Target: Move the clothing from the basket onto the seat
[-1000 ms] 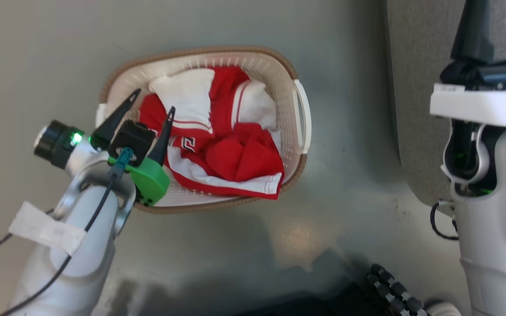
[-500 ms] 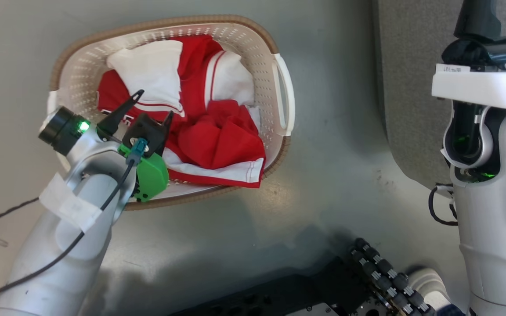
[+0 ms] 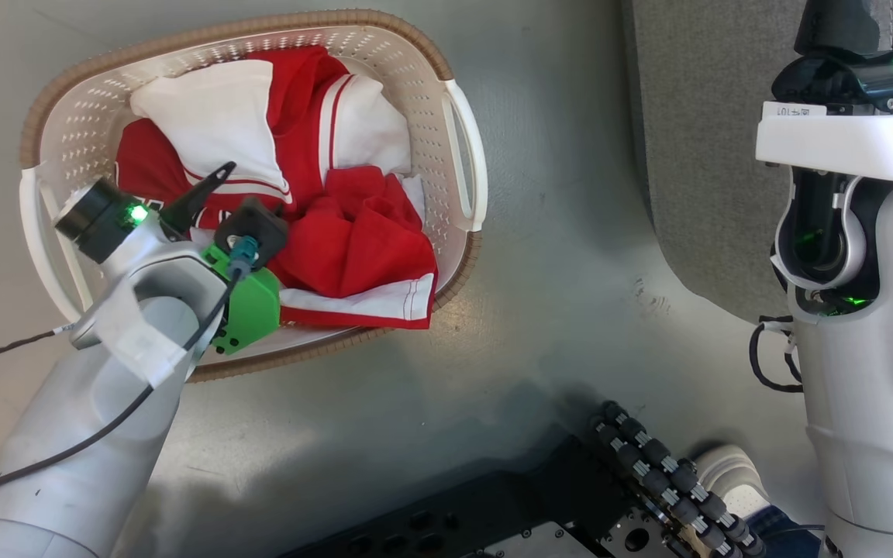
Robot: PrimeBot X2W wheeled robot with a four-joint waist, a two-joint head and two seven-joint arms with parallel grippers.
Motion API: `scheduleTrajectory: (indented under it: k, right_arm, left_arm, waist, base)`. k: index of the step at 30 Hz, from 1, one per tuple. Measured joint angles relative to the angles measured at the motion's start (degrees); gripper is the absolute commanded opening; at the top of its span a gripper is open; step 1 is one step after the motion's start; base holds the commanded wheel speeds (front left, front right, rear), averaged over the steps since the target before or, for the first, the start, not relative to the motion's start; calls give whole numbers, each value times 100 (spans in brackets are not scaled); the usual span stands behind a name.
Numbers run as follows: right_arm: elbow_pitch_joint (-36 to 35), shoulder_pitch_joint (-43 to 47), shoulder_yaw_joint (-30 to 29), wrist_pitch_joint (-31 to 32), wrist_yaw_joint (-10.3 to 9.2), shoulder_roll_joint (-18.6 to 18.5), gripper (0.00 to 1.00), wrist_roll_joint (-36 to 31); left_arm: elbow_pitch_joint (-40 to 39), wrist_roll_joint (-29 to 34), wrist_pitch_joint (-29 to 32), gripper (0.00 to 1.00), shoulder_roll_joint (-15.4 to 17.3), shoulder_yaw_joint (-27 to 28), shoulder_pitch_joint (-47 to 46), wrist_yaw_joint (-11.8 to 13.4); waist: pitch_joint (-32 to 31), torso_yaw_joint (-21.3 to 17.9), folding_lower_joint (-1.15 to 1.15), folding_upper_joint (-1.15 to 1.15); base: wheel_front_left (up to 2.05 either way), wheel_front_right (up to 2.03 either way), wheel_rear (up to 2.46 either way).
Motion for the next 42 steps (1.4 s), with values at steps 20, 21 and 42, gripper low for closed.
scheduleTrajectory:
  k: [20, 21, 42]
  right_arm:
    - [38, 0, 162, 0, -12, 2, 100, 136]
    - [38, 0, 163, 0, -12, 2, 100, 141]
    - [48, 0, 196, 0, -53, 3, 100, 155]
  left_arm:
    - [539, 495, -16, 100, 174, -1188, -651, -20]
    - [558, 509, -42, 100, 176, -1246, -680, -20]
    - [1124, 233, -103, 0, 91, -1523, -1015, -26]
  waist:
    - [60, -187, 0, 0]
    - [62, -191, 0, 0]
    - [93, -251, 0, 0]
  base:
    - [0, 0, 0]
    - [0, 0, 0]
    - [0, 0, 0]
